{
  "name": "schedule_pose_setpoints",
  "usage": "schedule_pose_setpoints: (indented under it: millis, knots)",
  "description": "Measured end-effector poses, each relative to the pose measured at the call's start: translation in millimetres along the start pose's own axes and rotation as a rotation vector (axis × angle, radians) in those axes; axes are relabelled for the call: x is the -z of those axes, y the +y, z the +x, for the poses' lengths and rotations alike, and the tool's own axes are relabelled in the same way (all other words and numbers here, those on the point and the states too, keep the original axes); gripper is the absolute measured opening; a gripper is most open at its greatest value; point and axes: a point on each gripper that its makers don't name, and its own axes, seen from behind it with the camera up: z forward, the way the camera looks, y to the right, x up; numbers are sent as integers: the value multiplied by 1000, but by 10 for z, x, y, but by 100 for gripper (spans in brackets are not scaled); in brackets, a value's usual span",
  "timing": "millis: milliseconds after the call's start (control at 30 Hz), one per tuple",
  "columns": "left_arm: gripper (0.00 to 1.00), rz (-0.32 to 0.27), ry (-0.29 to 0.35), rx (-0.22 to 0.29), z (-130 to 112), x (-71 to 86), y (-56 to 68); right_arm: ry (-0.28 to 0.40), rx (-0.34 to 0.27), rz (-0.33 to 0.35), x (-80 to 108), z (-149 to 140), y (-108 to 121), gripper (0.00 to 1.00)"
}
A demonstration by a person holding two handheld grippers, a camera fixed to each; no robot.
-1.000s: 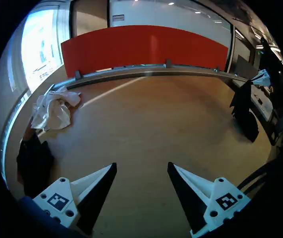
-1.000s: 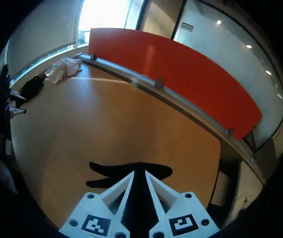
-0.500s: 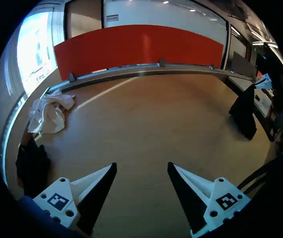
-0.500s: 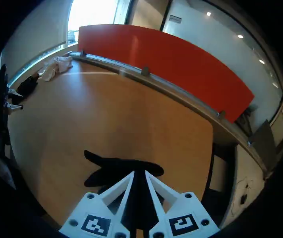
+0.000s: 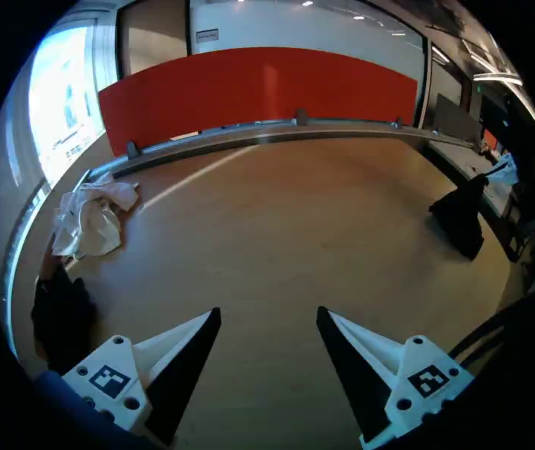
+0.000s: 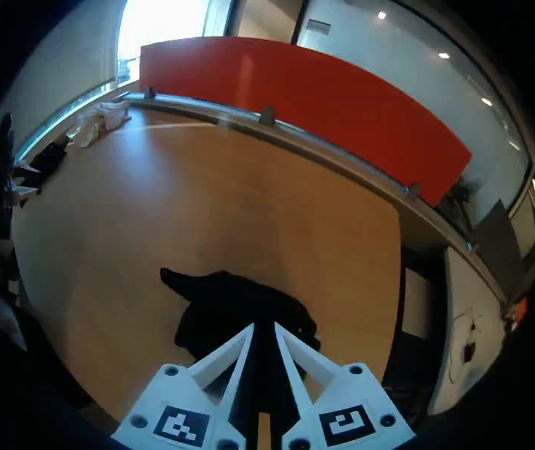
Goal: Fold towel
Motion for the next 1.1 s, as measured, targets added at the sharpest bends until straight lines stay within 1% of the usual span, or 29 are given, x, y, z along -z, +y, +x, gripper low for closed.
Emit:
schedule_pose_setpoints:
  millis: [200, 300, 467, 800, 900, 1100]
  knots:
    - [95, 1, -5, -5, -45, 26, -18, -22, -27, -32, -12, -275, 93, 4]
    - [95, 3, -8, -11, -58, 36, -26, -33, -51, -42, -18, -426, 125, 4]
    - [95, 4, -11, -18, -73, 44, -31, -53, -97, -46, -59, -682, 117, 4]
    - [95, 7, -17, -34, -87, 55, -9, -138, -171, -59, -235, -1295, 45, 4]
    - [95, 8, -17, -37, -79, 57, -4, -155, -199, -61, -293, -1424, 16, 4]
    - [95, 13, -18, -43, -69, 70, 3, -176, -242, -67, -403, -1574, -10, 4]
